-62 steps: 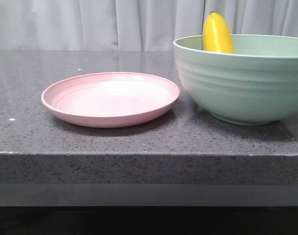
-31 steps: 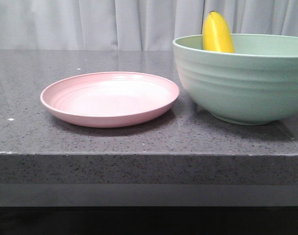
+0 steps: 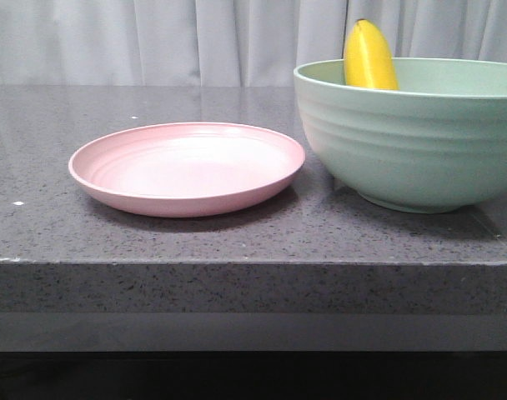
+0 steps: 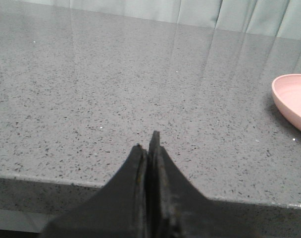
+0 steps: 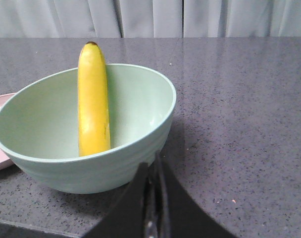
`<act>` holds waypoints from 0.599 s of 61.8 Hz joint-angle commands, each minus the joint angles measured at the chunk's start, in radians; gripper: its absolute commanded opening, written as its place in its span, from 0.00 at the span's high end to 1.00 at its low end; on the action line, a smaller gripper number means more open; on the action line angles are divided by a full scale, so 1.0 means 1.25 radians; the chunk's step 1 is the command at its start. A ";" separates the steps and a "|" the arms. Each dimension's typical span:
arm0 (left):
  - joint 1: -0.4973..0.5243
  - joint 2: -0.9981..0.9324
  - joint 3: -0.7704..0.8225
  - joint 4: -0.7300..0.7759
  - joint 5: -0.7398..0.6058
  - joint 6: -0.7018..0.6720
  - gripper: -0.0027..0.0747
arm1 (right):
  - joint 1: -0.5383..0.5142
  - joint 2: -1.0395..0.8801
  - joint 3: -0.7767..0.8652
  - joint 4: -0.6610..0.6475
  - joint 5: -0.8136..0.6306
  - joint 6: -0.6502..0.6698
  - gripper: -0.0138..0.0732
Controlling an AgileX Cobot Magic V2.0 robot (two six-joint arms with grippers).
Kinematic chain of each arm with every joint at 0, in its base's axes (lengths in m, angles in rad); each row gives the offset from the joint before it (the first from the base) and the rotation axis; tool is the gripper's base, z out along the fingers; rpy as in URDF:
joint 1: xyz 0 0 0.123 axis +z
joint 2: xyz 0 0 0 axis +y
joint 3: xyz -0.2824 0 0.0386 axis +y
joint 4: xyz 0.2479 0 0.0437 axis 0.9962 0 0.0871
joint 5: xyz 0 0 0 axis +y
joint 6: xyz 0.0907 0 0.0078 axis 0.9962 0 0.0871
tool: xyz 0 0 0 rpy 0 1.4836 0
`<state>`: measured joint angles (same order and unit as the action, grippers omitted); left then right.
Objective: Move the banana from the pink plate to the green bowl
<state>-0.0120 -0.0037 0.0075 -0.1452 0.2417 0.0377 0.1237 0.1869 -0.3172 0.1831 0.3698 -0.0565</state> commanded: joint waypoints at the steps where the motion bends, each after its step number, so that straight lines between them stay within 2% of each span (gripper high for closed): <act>1: 0.002 -0.015 0.002 -0.009 -0.060 -0.004 0.99 | -0.002 0.005 -0.009 0.000 -0.076 -0.005 0.91; 10: 0.002 -0.015 0.002 -0.009 -0.060 -0.004 0.99 | -0.008 -0.037 0.085 -0.011 -0.127 -0.004 0.91; 21: 0.002 -0.015 0.002 -0.009 -0.060 -0.004 0.99 | -0.032 -0.160 0.235 -0.010 -0.143 -0.004 0.91; 27: 0.002 -0.015 0.002 -0.009 -0.060 -0.004 0.99 | -0.036 -0.173 0.278 -0.010 -0.172 -0.004 0.91; 37: 0.002 -0.015 0.002 -0.009 -0.060 -0.004 0.99 | -0.036 -0.175 0.276 -0.010 -0.158 -0.004 0.91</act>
<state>-0.0120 -0.0037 0.0075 -0.1452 0.2434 0.0377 0.0843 -0.0084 0.0271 0.1773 0.2667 -0.0565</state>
